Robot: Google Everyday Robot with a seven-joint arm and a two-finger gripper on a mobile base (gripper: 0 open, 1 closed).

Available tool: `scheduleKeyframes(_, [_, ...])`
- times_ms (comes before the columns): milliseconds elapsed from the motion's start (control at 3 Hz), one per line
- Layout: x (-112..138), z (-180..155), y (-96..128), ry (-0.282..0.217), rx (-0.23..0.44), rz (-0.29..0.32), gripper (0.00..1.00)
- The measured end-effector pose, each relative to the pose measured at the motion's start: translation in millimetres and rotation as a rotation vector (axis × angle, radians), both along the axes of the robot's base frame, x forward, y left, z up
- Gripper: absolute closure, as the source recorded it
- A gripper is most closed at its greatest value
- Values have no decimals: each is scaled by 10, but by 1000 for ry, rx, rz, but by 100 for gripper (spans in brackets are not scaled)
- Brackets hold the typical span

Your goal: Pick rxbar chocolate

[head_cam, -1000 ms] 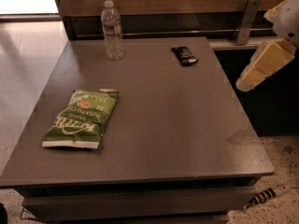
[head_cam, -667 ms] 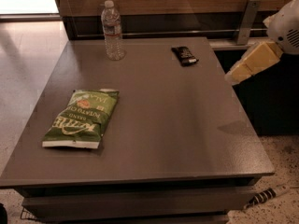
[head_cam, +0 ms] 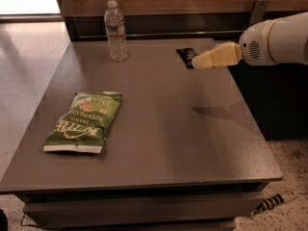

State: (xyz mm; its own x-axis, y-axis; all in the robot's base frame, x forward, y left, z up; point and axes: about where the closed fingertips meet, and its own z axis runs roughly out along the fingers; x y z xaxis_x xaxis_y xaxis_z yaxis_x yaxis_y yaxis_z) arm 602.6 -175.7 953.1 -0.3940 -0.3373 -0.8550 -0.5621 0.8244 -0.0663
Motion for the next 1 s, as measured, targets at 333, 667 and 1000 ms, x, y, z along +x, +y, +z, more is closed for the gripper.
scheduleKeyframes(333, [321, 152, 40, -87, 69, -101, 0])
scheduleKeyframes(667, [318, 149, 45, -86, 68, -99, 0])
scheduleKeyframes(1000, [474, 87, 34, -70, 70, -115, 0])
